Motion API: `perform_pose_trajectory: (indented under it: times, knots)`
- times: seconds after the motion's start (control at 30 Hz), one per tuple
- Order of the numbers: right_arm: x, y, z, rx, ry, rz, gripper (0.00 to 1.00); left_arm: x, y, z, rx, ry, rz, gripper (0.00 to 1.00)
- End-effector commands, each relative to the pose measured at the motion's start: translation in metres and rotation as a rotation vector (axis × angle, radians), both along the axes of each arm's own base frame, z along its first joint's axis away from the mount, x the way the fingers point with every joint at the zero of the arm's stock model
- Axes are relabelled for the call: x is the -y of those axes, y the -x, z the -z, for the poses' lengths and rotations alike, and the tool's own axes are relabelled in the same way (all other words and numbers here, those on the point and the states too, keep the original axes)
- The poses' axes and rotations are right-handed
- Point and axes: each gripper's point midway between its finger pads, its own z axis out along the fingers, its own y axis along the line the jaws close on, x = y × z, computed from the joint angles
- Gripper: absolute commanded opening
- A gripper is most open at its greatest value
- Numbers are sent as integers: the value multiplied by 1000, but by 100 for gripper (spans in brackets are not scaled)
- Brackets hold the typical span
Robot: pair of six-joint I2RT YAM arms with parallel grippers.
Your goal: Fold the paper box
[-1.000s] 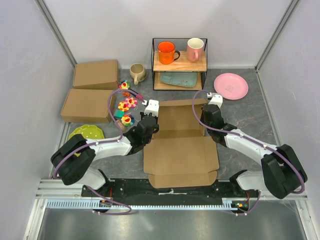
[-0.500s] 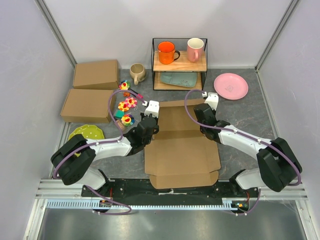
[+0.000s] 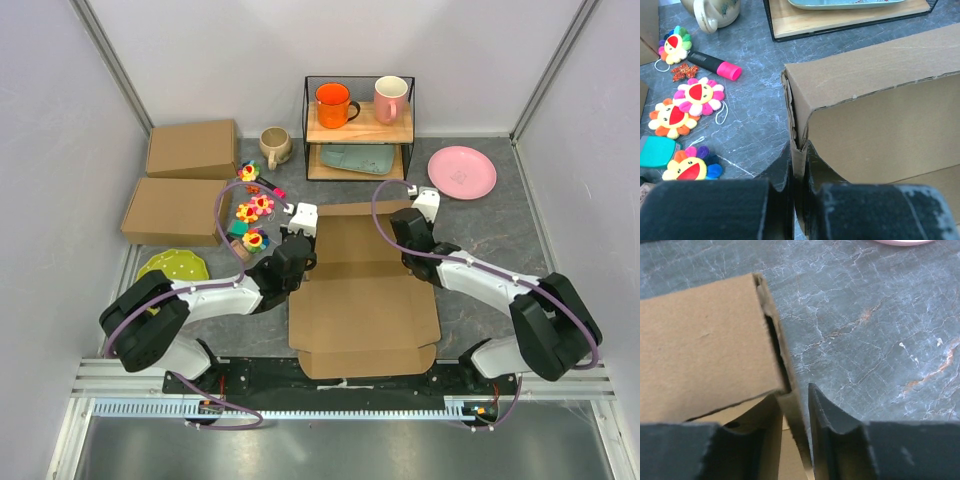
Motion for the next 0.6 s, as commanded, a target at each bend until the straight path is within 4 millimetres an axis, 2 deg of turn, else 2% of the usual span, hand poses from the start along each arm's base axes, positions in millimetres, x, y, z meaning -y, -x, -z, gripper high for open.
perform_pose_trajectory:
  times: [0.0, 0.03, 0.1, 0.23, 0.27, 0.3, 0.33, 0.43, 0.57]
  knots:
    - [0, -10, 3, 6, 18, 16, 23, 3, 5, -12, 35, -15, 33, 2]
    - [3, -11, 4, 4, 33, 26, 3, 2, 5, -11, 34, -22, 31, 2]
    - [9, -7, 12, -28, 65, 56, 0, 1, 5, -12, 37, -24, 24, 2]
    - [11, -3, 9, -22, 58, 59, 0, 1, 3, -13, 41, -30, 18, 2]
    - [7, -2, 4, -16, 31, 40, 7, 1, 3, -12, 39, -34, 17, 2]
    - [5, -1, 2, -21, 15, 37, 21, 1, 3, -12, 39, -38, 14, 2]
    - [3, -1, 0, -23, 0, 33, 39, 2, 2, -14, 41, -38, 13, 2]
    - [-1, 6, -6, -27, -38, 12, 53, -1, -1, -11, 27, -64, -12, 2]
    - [-2, 16, -14, -33, -62, -19, 55, -4, -2, -10, 22, -74, -30, 2]
